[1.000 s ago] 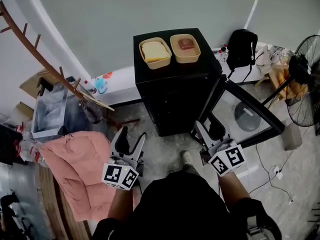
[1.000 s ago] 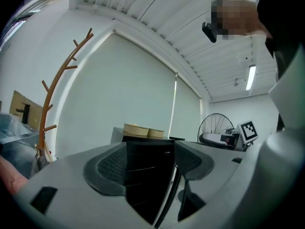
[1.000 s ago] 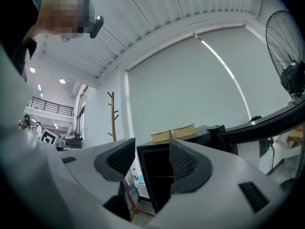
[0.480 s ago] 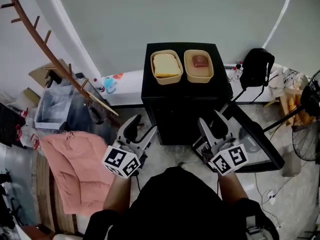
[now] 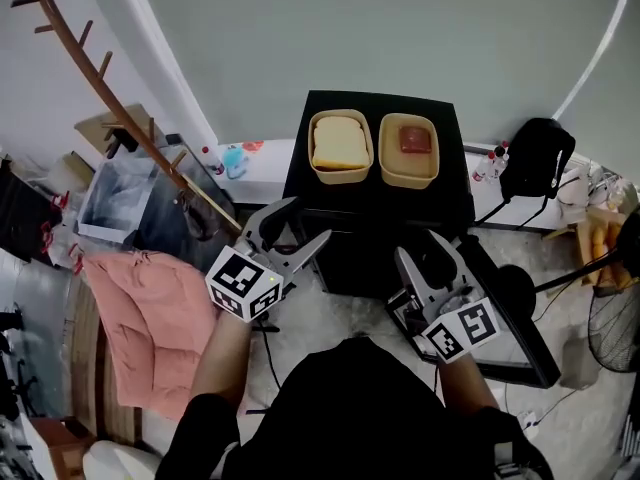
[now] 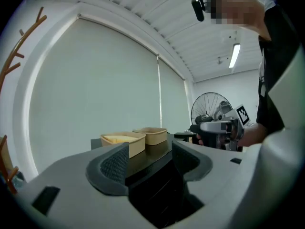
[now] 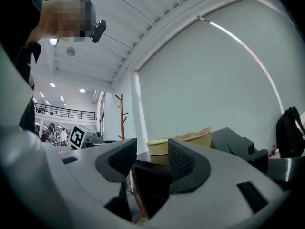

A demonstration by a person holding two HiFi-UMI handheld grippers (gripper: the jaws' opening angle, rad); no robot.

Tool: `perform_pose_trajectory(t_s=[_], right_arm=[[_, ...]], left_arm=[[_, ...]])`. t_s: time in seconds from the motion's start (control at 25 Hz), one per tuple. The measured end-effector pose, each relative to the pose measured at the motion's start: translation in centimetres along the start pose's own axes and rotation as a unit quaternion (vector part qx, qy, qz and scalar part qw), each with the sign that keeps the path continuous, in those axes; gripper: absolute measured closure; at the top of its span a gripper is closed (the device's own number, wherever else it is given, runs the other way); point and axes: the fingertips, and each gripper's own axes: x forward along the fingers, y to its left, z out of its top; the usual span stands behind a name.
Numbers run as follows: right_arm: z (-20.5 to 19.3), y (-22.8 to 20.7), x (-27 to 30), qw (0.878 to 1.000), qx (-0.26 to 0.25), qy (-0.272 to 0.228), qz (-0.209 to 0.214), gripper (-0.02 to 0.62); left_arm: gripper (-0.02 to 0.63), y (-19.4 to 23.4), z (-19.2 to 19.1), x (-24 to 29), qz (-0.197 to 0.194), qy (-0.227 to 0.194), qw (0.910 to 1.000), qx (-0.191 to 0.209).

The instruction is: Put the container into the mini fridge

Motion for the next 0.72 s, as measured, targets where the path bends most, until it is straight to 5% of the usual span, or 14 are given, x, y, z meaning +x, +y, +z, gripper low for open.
perform_pose_trajectory(t_s=[0.36, 0.56, 0.72], right_arm=[[0.4, -0.5, 0.6, 0.999, 0.026, 0.0, 0.045, 0.391], [0.3, -1.2, 0.3, 0.999, 0.022, 0.003, 0.048, 0.396], [0.3, -1.8, 0.6, 0.999, 0.026, -0.002, 0.029, 0.399]], left_arm=[[0.367, 1.7, 0.5, 4.1, -0.012, 0.08, 0.9903, 0.113], [0.371, 2.7, -1.3, 5.3, 0.0, 0.161, 0.961, 0.225], [0.409, 3.6, -1.6, 5.8, -0.007, 0.19, 0.9456, 0.264]])
